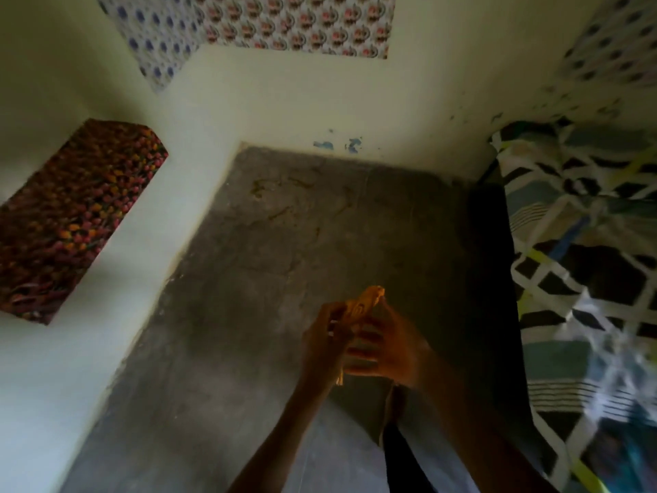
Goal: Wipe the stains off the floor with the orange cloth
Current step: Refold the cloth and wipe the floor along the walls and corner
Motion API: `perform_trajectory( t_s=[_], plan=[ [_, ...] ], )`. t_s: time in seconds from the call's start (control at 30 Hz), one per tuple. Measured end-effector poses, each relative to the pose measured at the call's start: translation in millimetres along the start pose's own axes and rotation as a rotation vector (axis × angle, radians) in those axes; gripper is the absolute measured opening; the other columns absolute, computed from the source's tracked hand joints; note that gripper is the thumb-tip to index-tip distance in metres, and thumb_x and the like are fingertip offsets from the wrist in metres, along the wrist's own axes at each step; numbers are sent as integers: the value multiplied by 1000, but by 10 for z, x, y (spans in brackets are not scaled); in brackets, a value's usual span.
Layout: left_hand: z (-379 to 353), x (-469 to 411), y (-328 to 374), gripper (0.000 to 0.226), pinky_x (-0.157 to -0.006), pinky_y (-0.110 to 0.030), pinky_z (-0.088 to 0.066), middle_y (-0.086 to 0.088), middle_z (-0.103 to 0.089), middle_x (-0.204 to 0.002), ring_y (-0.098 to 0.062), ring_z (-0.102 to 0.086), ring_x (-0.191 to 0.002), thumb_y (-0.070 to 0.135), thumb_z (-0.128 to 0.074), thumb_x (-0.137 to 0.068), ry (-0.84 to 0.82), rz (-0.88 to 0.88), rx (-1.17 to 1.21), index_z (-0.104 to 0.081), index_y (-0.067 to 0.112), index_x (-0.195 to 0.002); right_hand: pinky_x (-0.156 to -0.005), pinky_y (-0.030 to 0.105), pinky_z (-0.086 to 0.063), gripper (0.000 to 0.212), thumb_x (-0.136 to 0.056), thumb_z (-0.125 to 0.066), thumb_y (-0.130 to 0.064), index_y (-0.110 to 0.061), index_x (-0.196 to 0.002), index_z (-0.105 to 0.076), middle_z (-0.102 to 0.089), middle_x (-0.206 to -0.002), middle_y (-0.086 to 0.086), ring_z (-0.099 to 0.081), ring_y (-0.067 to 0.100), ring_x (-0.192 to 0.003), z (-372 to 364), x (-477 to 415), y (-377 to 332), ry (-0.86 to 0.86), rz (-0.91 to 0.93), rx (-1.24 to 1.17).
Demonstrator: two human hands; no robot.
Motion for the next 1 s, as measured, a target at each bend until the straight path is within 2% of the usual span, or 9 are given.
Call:
perform_trajectory(
  t_s=[0.23,0.33,0.43,0.57,0.67,0.73,0.8,0.9,1.0],
  plan=[
    [-641,-1173,519,28,-61,-14,-54,10,-69,-82,-1,-71,-74,-4,-64,-87,-98,-51,-186,-69,22,-94,-100,63,-45,77,-93,-36,-71,-12,-138,-56,-55,-138,21,-56,40,-125,119,-579,-1156,-134,25,-99],
    [-765,-1824,471,14,-71,-9,-50,12,-63,-89,14,-63,-81,9,-70,-86,-140,-47,-220,-70,8,-100,-109,68,-33,75,-95,-38,-70,-13,-143,-50,-50,-145,23,-49,43,-133,184,-959,-1686,-219,25,-75],
    [-939,-2620,322,22,-78,-26,-58,-1,-72,-95,-9,-71,-88,26,-66,-87,-162,73,-97,-69,8,-99,-109,68,-35,70,-98,-37,-64,-14,-145,-47,-51,-145,22,-50,43,-132,384,-1564,-2158,-126,-2,-10],
    [-1187,-3898,-156,20,-64,-15,-52,12,-74,-81,-2,-69,-73,29,-67,-81,-189,232,55,-62,12,-88,-111,66,-34,64,-99,-37,-58,-16,-147,-45,-53,-144,20,-51,43,-131,752,-2627,-2781,4,-29,-42],
    [-1325,-4813,-811,15,-67,-21,-47,-11,-66,-116,-15,-60,-91,23,-63,-90,-119,371,58,-58,12,-99,-113,65,-29,55,-101,-38,-48,-17,-146,-46,-51,-145,20,-48,43,-134,1020,-3440,-3173,45,-6,-37],
    [-1440,-5410,-1317,32,-75,-27,-47,-13,-59,-117,-24,-57,-103,33,-64,-89,-37,418,58,-58,8,-108,-113,64,-31,49,-98,-46,-38,-14,-140,-51,-55,-141,20,-49,42,-132,1321,-4078,-3347,94,46,72],
    [-1512,-5893,-1679,33,-76,-27,-44,-4,-57,-108,-22,-58,-103,34,-52,-98,15,422,-4,-58,8,-117,-106,50,-47,39,-90,-65,-25,-8,-124,-61,-66,-124,14,-61,33,-119,1590,-4576,-3500,202,151,341],
    [-1653,-6500,-2264,22,-63,-22,-39,10,-49,-81,-4,-49,-75,32,-42,-103,51,403,-81,-54,25,-86,-78,8,-51,37,-78,-79,-1,-1,-111,-62,-61,-108,3,-66,18,-105,1998,-5383,-3426,226,142,625],
    [-1805,-7095,-2895,26,-67,-31,-38,9,-47,-72,-9,-46,-69,34,-48,-98,51,332,-138,-48,29,-73,-93,14,-49,27,-93,-60,0,-8,-119,-62,-59,-122,6,-61,4,-110,2512,-6366,-3251,99,77,834]
  ],
)
Point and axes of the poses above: each hand's wrist, its own x-axis away from the middle knuckle, its own z-axis out of the back of the hand, y = z × x, the point moved 7 cm from there along -x, towards the middle knuckle
